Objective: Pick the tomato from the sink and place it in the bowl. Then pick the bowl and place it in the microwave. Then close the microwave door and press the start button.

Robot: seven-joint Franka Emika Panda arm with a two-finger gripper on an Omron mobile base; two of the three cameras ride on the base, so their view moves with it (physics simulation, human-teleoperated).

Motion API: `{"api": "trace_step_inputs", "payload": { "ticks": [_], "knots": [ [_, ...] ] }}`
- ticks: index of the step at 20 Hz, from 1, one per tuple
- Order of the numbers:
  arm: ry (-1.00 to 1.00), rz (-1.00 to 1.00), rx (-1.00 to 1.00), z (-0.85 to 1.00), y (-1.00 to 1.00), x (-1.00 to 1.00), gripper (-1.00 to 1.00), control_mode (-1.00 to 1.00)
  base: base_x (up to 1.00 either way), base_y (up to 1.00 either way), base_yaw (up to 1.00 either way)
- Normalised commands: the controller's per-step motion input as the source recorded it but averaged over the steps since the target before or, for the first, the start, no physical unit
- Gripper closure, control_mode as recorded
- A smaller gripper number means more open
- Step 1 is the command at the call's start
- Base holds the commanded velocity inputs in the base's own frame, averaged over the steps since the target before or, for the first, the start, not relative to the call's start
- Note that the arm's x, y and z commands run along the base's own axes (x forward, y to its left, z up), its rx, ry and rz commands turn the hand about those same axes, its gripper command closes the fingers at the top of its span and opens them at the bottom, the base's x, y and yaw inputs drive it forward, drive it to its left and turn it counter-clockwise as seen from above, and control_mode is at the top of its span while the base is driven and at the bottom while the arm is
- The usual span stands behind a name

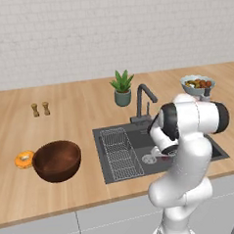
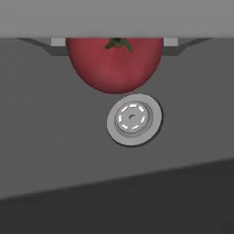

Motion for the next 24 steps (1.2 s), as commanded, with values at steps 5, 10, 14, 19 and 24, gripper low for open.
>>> {"api": "trace_step_inputs", "payload": {
  "ticks": [5,10,14,19,24],
  "knots": [
    [-0.07,0.01,0.0,1.0,0.0,-0.41,1.0,-1.0,0.0,0.0,0.0],
    [-0.04,0.03,0.0,1.0,0.0,-0.08,1.0,-1.0,0.0,0.0,0.0],
    [0.02,0.04,0.0,1.0,0.26,-0.39,1.0,-1.0,0.0,0.0,0.0],
    [0.19,0.1,0.0,1.0,0.98,-0.73,1.0,-1.0,0.0,0.0,0.0],
    [0.22,0.15,0.0,1.0,1.0,-0.62,1.0,-1.0,0.0,0.0,0.0]
  ]
}}
